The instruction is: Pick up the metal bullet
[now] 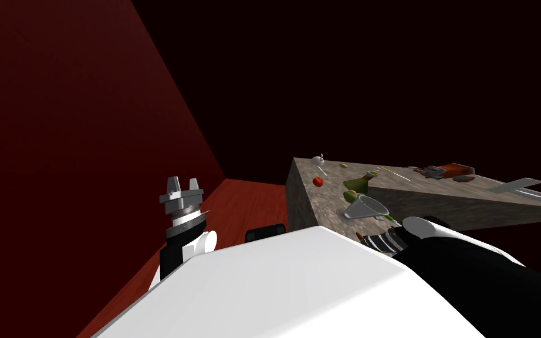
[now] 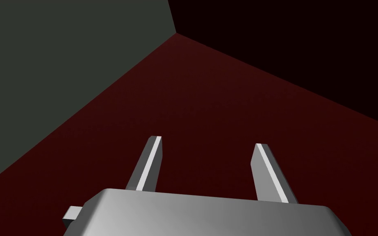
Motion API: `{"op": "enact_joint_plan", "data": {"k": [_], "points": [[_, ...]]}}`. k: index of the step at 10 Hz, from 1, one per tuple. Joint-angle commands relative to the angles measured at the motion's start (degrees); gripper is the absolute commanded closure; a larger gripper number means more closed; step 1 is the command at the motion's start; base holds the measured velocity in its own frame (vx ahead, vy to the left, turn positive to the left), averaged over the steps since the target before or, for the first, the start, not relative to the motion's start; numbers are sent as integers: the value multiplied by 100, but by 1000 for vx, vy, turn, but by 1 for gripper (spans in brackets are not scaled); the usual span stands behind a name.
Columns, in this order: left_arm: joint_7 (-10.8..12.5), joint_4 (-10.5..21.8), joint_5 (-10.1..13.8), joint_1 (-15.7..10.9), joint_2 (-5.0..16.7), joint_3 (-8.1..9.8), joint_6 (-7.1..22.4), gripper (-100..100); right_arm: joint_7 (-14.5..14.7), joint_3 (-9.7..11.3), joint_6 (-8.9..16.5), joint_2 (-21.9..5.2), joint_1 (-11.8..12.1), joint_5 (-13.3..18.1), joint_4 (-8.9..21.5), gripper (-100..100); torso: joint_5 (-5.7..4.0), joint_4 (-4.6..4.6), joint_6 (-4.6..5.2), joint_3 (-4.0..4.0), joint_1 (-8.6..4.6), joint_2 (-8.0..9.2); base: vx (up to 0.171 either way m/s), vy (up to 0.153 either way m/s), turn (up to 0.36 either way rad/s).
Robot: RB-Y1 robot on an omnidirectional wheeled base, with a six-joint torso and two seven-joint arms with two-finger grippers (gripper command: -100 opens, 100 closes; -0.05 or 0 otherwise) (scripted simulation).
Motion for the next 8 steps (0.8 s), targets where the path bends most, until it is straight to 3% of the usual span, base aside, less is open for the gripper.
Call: {"op": "enact_joint_plan", "data": {"k": [1,3,4,6,7,8], "points": [[0,0,0,0,0,0,0,0,37,-52,-176,5,286,-286,-181,100,0,0,0,0,0,0,61,-15,0],[0,0,0,0,0,0,0,0,37,-52,-176,5,578,-312,-181,100,-1,1,-4,-2,-3,-7,60,-9,14],[0,0,0,0,0,0,0,0,91,-112,-349,-9,754,-581,-330,100,0,1,1,2,0,2,83,-1,4],[0,0,0,0,0,0,0,0,91,-112,-349,-9,1046,-620,-330,100,1,-1,-3,-5,4,-10,62,4,11],[0,0,0,0,0,0,0,0,144,-172,-522,-22,1246,-895,-480,100,2,1,0,1,6,2,57,3,4],[0,0,0,0,0,0,0,0,144,-172,-522,-22,1417,-927,-480,100,3,3,-4,1,7,-2,70,1,16]]}}
